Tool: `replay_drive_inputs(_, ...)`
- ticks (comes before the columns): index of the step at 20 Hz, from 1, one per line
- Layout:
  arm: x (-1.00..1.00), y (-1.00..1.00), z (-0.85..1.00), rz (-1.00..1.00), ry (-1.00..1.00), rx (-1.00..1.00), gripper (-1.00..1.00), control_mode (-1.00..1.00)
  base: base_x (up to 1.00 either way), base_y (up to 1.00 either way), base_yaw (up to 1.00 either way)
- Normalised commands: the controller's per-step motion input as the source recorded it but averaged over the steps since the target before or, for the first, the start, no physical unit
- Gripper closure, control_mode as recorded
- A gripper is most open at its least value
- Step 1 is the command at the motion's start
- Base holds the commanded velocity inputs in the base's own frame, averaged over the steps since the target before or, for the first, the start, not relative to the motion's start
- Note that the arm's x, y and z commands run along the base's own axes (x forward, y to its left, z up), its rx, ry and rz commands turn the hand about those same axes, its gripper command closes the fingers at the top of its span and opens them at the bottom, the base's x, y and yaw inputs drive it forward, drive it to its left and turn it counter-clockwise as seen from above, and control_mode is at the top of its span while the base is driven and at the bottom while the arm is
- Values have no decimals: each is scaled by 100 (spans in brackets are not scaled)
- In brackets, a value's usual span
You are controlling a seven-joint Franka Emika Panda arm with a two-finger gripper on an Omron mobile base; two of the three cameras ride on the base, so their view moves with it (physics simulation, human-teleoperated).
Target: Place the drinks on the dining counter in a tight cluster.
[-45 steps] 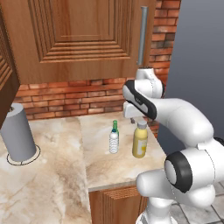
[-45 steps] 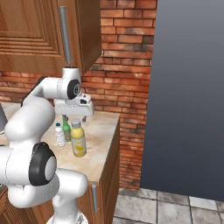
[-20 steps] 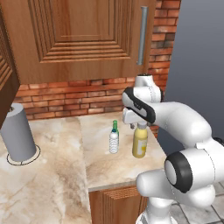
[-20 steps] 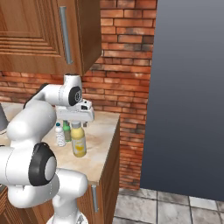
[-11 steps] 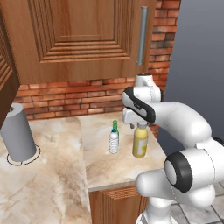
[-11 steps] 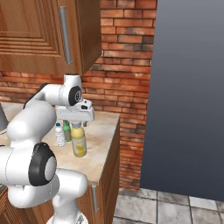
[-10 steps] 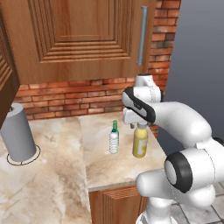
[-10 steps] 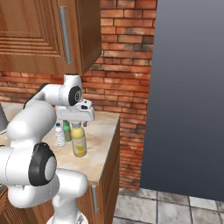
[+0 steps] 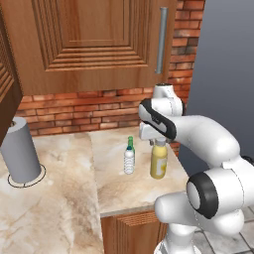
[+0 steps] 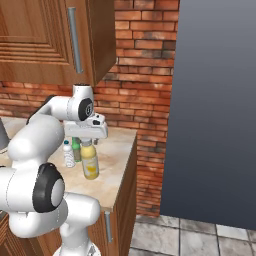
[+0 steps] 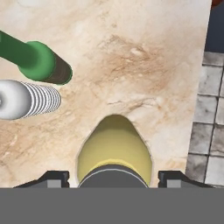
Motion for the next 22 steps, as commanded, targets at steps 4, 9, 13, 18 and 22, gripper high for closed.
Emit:
replay_drive_inputs(4,0,-1,0,0,0,0,100,-100,0,0,0)
replay_drive_inputs(9,-21,-35,8,0,-7,4,100,-100,0,0,0)
replay_drive_inputs(13,-42,-34,44,0,-11,8,100,-100,0,0,0)
replay_drive_inputs(18,-51,-17,68,2,-6,6,100,-100,0,0,0)
replay_drive_inputs(22,-65,-1,76,6,0,1,100,-100,0,0,0)
